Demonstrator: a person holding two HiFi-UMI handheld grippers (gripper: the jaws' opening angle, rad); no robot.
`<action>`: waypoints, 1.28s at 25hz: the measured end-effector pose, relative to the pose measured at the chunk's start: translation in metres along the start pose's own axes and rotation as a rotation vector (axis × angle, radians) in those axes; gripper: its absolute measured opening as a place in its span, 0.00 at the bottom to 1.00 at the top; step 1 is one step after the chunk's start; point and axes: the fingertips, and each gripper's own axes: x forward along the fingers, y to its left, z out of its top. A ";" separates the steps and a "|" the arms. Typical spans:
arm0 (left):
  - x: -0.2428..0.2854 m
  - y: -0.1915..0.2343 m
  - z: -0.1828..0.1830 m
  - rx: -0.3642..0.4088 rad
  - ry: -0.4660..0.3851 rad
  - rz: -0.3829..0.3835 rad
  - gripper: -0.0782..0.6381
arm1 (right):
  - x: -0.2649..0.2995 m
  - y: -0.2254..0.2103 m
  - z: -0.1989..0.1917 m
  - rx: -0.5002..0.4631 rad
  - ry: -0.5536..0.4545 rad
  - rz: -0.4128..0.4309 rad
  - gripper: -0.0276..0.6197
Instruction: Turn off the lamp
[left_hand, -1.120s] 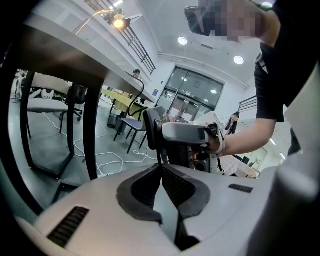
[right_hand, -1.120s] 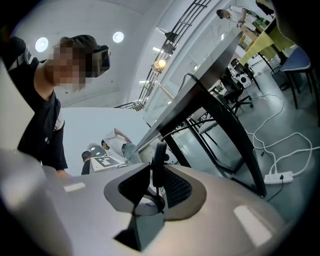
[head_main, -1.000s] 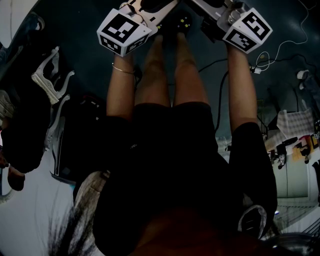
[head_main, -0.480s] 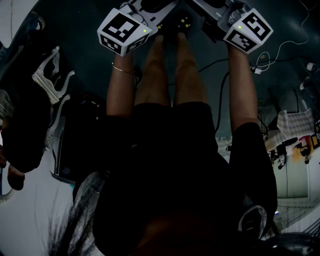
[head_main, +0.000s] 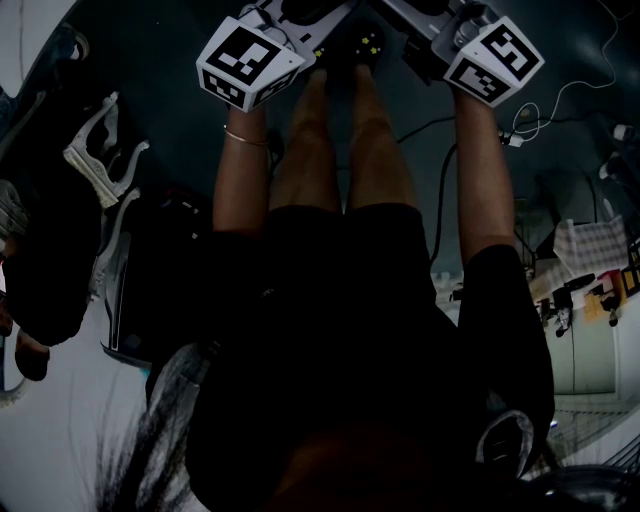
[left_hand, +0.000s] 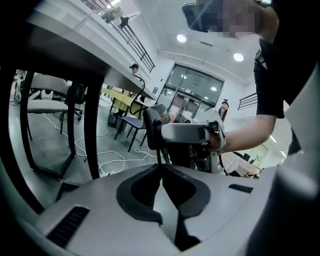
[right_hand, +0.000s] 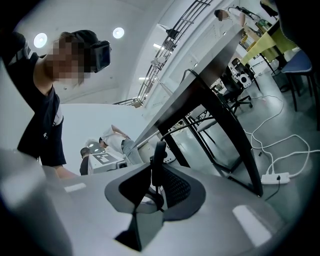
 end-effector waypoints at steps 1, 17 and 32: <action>0.000 0.000 0.000 0.003 -0.004 0.000 0.13 | 0.000 0.000 0.000 -0.001 0.002 -0.002 0.14; 0.005 0.013 -0.017 0.006 0.022 0.065 0.14 | 0.006 -0.012 -0.016 -0.026 0.053 -0.074 0.14; 0.009 0.023 -0.036 -0.027 0.065 0.121 0.14 | 0.009 -0.028 -0.031 -0.021 0.073 -0.161 0.14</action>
